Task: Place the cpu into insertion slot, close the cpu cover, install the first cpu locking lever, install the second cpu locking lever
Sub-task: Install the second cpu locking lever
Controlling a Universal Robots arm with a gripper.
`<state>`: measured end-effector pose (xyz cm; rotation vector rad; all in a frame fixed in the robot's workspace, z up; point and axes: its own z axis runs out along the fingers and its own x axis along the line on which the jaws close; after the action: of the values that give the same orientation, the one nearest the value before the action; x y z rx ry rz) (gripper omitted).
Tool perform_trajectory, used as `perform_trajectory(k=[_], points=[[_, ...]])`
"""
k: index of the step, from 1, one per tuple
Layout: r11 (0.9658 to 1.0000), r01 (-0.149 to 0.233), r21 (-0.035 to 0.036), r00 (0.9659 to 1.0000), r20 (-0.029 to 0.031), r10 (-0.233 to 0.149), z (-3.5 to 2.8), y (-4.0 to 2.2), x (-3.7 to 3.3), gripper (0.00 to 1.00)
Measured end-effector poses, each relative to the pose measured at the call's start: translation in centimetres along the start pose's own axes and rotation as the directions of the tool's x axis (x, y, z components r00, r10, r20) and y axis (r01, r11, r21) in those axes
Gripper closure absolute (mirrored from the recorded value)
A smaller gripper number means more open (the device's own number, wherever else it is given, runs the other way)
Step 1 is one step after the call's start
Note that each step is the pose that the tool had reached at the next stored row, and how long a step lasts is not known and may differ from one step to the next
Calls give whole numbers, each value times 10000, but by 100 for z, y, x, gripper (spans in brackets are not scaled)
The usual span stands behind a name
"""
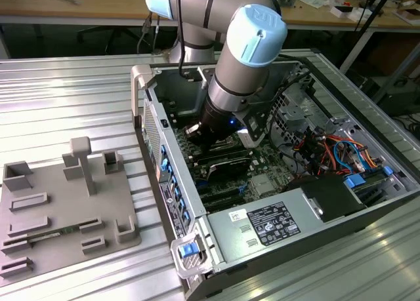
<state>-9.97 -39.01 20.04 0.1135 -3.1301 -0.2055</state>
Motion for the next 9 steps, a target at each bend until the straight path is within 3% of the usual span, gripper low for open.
perform_trajectory(k=[3, 6, 7, 9], points=[[10000, 0, -3, 10000, 4, 0, -43, 8, 0, 89], [10000, -1, 3, 10000, -1, 1, -140, 23, 0, 89], [10000, -1, 8, 10000, -1, 1, -202, 32, 0, 89], [10000, -1, 12, 10000, -2, 1, -240, 37, 0, 89]])
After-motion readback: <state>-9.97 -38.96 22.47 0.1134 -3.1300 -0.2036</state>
